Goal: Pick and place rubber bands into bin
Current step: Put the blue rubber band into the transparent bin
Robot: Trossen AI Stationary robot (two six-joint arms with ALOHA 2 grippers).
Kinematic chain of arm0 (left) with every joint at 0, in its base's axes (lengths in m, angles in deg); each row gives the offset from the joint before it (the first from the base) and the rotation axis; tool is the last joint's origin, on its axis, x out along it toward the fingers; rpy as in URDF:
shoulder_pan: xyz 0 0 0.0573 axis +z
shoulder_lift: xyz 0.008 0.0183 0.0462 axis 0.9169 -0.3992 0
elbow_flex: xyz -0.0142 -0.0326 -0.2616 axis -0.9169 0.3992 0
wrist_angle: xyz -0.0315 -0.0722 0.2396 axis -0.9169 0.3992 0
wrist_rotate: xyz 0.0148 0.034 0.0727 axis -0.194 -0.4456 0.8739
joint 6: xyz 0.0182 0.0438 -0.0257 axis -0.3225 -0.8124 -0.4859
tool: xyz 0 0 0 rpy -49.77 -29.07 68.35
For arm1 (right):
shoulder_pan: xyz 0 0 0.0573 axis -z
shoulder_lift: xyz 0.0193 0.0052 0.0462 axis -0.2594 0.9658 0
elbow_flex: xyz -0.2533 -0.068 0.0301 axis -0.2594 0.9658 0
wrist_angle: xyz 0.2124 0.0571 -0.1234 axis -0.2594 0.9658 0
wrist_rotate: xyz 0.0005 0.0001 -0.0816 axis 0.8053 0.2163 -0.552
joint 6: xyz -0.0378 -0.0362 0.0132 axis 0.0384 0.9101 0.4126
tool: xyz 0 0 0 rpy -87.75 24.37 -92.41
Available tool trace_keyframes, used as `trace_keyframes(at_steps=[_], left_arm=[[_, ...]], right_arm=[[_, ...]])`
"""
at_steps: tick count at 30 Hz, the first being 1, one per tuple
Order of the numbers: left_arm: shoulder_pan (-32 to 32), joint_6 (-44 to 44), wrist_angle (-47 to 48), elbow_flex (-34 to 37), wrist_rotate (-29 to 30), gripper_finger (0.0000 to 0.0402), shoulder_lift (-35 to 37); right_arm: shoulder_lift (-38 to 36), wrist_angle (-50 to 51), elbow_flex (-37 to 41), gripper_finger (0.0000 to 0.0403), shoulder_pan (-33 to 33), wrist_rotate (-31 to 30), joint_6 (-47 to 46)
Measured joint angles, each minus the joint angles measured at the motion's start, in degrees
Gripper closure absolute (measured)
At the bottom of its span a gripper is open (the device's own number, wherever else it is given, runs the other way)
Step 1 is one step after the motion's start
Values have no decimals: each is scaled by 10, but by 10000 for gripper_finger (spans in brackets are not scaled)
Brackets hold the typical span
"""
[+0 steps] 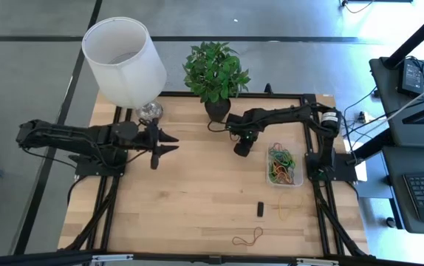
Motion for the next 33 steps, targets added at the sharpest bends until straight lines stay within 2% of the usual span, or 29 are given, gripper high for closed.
trace_keyframes(at_steps=[3, 4, 7, 9, 12, 15, 18, 24, 29, 33], left_arm=[[0, 0, 11, 0, 0, 288, 0], [0, 0, 18, 0, 0, 288, 0], [0, 0, 28, 0, -2, 288, 0], [0, 0, 29, 0, -3, 288, 0], [0, 0, 28, 0, -3, 288, 0], [0, 0, 28, 0, -15, 288, 0], [0, 0, 28, 0, -24, 288, 0], [0, 0, 27, 0, -26, 288, 0], [0, 0, 27, 0, -26, 288, 0], [0, 0, 27, 0, -26, 288, 0]], right_arm=[[3, 3, 1, 380, 1, 7, -15], [2, 5, 1, 389, -1, 12, -26], [-20, 15, 5, 394, -12, 6, -67], [-46, 34, 10, 399, -24, 31, -98], [-106, 35, 6, 400, -54, 37, -142], [-161, 61, 8, 401, -83, 14, -189], [-220, 81, 7, 401, -121, 5, -255], [-313, 185, 7, 402, -207, -5, -413], [-357, 279, 7, 402, -290, -3, -555], [-360, 327, 7, 402, -339, -4, -630]])
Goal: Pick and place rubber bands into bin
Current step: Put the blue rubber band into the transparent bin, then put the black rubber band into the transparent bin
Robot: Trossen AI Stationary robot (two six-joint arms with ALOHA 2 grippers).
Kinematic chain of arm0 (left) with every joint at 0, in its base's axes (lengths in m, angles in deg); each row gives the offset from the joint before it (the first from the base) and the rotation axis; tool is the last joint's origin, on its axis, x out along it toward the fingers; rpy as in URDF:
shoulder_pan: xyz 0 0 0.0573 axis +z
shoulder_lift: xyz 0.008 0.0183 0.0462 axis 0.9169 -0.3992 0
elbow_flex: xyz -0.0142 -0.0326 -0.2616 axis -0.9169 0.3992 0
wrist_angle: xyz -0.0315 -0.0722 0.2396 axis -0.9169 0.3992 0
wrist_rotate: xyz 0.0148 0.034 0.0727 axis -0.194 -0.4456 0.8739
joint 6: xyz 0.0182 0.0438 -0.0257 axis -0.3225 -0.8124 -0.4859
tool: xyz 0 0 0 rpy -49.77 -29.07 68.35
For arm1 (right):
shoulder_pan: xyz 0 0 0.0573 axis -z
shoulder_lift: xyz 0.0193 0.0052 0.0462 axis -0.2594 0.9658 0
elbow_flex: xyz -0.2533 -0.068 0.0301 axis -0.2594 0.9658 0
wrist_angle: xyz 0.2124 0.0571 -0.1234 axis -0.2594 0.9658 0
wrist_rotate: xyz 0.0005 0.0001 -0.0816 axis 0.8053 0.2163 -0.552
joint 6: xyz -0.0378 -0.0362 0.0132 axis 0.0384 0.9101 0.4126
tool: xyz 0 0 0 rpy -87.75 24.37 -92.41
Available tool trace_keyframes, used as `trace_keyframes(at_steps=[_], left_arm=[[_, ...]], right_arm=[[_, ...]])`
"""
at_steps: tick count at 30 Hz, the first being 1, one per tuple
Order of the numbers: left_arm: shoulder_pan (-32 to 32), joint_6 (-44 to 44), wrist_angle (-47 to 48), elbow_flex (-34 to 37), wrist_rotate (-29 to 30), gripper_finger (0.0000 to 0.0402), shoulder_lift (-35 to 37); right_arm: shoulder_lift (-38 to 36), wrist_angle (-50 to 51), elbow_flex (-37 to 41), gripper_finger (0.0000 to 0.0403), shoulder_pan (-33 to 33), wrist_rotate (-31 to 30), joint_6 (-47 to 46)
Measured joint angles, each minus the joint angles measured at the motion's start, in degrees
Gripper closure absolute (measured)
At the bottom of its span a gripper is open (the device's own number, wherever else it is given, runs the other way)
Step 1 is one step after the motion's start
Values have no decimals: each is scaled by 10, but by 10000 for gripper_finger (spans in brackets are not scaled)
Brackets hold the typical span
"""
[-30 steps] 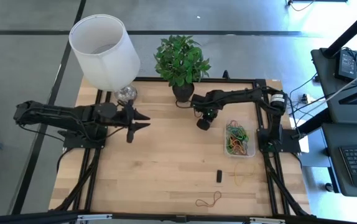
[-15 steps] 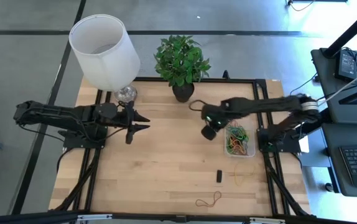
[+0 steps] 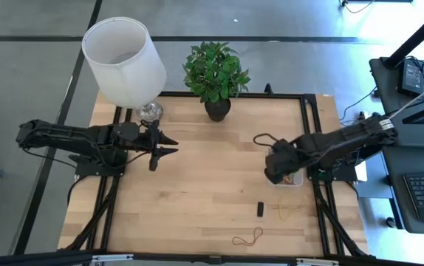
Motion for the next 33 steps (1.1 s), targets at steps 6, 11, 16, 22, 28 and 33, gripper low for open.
trace_keyframes(at_steps=[6, 11, 16, 22, 28, 33], left_arm=[[0, 0, 0, 0, 0, 288, 0], [0, 0, 0, 0, 0, 288, 0], [0, 0, 0, 0, 0, 288, 0], [0, 0, 0, 0, 0, 288, 0], [0, 0, -2, 0, 0, 288, 0], [0, 0, -2, 0, 2, 288, 0]], right_arm=[[25, -9, 24, 403, -23, -14, -32], [34, -89, 105, 403, -23, 23, -34], [34, -160, 165, 390, -23, 49, -39], [27, -157, 160, 336, -23, 49, -52], [13, -126, 138, 267, -23, 29, -52], [-1, -76, 116, 224, -23, 29, -67]])
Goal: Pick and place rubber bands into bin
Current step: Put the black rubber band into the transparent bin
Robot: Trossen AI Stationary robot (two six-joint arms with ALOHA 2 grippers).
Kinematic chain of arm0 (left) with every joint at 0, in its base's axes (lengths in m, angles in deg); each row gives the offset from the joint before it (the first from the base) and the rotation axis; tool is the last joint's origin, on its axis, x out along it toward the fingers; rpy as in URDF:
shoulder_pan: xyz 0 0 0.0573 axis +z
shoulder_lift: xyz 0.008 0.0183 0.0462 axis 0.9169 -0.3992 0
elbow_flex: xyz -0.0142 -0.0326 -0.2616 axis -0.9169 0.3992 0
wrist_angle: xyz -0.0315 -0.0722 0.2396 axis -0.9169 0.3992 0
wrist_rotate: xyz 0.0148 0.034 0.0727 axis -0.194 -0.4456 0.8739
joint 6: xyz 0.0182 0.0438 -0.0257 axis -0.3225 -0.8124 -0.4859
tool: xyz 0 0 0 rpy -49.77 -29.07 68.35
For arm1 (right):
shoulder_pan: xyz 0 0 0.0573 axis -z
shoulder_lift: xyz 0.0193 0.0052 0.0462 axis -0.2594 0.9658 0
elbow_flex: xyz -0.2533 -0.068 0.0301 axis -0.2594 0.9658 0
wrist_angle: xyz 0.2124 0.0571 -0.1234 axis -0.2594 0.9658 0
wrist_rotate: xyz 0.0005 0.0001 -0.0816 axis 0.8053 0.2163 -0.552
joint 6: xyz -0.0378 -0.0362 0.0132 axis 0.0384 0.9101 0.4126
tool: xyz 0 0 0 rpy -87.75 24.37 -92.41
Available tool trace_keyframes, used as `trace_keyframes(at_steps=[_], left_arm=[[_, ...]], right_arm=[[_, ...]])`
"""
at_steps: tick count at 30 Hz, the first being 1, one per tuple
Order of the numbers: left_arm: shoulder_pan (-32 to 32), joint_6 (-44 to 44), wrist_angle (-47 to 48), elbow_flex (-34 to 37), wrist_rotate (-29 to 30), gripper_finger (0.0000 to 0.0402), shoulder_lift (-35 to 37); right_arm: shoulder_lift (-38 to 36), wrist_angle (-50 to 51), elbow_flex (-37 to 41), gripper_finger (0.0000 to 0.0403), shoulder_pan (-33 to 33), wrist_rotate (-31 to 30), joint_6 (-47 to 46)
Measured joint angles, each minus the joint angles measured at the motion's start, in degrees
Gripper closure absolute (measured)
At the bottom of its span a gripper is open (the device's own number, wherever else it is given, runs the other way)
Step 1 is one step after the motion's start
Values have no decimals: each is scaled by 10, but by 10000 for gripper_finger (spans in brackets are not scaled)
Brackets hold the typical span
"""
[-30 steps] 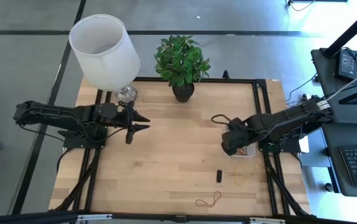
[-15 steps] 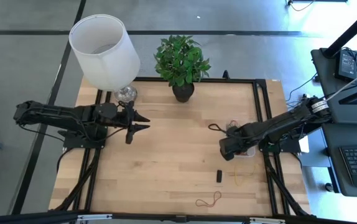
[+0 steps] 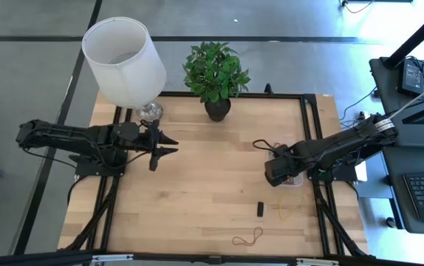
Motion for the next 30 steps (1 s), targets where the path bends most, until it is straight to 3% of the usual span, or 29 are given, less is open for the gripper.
trace_keyframes(at_steps=[4, 8, 13, 18, 24, 30], left_arm=[[0, 0, 0, 0, 0, 288, 0], [0, 0, -5, 0, 7, 288, 0], [0, -4, -5, 0, 14, 288, 0], [0, -43, -5, 0, 16, 288, 0], [0, -44, -4, 0, 20, 288, 0], [-2, -29, -4, 0, 17, 288, 0]], right_arm=[[-9, 15, -17, 220, 0, 0, 2], [-17, 19, -35, 245, -11, -9, 2], [-17, 18, -68, 312, -81, -61, -37], [-16, 8, -98, 392, -168, -69, -115], [29, -62, -116, 399, -274, -105, -236], [143, -71, -144, 401, -318, -80, -350]])
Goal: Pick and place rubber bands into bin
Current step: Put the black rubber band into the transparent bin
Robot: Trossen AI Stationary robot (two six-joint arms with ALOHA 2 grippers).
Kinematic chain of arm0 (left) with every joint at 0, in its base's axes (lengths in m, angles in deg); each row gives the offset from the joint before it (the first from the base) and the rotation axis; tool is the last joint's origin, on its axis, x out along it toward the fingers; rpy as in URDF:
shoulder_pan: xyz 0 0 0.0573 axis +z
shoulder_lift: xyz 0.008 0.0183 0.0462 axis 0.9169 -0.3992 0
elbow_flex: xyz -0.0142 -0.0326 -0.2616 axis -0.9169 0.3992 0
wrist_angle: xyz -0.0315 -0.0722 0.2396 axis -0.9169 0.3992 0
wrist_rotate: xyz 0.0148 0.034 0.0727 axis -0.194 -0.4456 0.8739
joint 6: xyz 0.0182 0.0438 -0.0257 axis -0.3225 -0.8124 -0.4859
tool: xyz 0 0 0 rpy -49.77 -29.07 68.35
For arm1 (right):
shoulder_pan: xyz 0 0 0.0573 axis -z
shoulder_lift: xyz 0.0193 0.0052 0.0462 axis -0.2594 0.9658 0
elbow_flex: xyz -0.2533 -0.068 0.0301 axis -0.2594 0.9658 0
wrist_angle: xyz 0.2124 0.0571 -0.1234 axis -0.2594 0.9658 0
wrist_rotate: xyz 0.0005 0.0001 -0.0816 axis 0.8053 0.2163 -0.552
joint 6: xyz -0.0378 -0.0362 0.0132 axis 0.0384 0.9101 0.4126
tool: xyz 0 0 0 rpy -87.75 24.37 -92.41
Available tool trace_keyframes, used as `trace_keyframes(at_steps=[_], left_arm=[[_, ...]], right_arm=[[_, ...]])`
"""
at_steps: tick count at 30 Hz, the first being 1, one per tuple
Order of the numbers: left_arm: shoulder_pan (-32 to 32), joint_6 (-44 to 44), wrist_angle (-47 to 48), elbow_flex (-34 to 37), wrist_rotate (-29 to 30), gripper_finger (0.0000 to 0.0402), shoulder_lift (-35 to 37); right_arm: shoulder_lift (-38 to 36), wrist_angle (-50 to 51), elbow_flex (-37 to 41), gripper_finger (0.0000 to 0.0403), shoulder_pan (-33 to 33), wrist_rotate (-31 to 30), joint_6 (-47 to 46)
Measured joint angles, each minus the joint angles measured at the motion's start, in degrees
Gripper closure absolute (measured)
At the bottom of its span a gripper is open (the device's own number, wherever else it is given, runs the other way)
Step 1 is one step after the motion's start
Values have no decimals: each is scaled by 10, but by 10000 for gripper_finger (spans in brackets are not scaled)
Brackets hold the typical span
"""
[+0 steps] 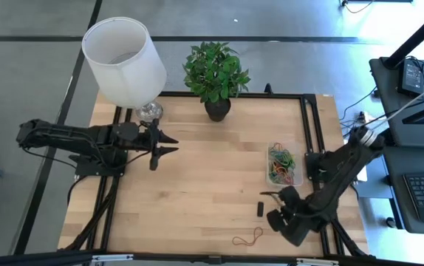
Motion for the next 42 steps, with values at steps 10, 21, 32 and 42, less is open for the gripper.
trace_keyframes(at_steps=[10, 21, 32, 42], left_arm=[[-23, -1, 0, 0, -3, 288, 0], [-75, -2, 21, 0, -3, 288, -2], [-110, -39, 31, 0, -4, 288, -3], [-110, -38, 32, -3, 3, 288, 0]], right_arm=[[114, 39, -39, 388, 42, -1, -83], [181, -72, -38, 259, 87, -1, -83], [259, -130, -40, 194, 120, 40, -74], [260, 5, -175, 384, 117, 58, -35]])
